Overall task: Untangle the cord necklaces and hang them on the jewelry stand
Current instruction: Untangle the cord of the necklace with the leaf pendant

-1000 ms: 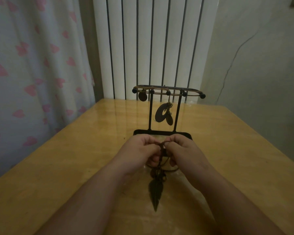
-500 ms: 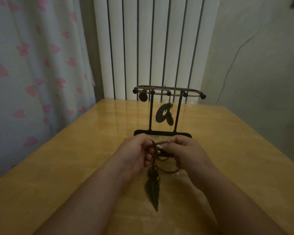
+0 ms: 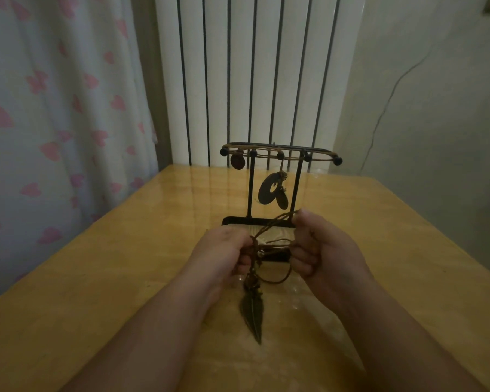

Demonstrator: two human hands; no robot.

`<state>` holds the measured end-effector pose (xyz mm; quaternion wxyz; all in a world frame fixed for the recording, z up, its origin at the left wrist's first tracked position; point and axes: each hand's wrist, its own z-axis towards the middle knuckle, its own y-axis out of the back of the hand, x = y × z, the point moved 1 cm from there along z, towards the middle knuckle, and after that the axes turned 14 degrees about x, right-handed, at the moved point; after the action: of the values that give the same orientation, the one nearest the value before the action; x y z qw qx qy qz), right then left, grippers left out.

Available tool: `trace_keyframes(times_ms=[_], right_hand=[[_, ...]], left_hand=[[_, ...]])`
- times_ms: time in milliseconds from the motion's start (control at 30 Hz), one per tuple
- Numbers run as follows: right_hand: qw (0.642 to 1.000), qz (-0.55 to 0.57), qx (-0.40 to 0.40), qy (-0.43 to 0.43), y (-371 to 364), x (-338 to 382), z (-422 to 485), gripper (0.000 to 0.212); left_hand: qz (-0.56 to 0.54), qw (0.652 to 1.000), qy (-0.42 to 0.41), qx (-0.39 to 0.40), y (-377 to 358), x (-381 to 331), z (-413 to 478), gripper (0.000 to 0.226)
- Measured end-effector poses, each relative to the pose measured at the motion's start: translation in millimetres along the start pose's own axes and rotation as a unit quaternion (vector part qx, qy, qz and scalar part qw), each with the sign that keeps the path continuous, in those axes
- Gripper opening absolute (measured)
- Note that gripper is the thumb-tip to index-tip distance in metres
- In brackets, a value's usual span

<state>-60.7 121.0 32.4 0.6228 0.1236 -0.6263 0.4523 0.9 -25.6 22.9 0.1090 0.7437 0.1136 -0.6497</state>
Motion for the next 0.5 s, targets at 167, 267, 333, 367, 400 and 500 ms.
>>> trace_keyframes(times_ms=[167,267,333,367,400,500], right_hand=[[0.997,-0.034,-0.073,-0.013,0.5,0.0,0.0,0.024],[0.988,0.012,-0.157,0.000,3.3,1.8,0.2,0.021],[0.979,-0.059,-0.196,-0.012,3.2,3.0,-1.0,0.018],[0.972,-0.113,-0.203,-0.024,2.2,3.9,-1.8,0.017],[0.965,-0.164,-0.202,-0.034,1.2,4.9,-2.2,0.016],[0.950,-0.255,-0.177,-0.037,-2.3,7.2,-3.8,0.015]], left_hand=[[0.023,0.999,-0.035,0.000,4.4,0.7,0.8,0.019],[-0.063,0.997,-0.035,0.008,5.6,-0.5,0.2,0.019],[-0.104,0.994,-0.038,0.014,6.5,-2.0,-0.7,0.019],[-0.107,0.993,-0.041,0.019,6.7,-2.2,-1.0,0.021],[-0.104,0.993,-0.044,0.027,6.7,-2.1,-1.2,0.024],[-0.077,0.995,-0.048,0.045,6.1,-0.9,-2.1,0.021]])
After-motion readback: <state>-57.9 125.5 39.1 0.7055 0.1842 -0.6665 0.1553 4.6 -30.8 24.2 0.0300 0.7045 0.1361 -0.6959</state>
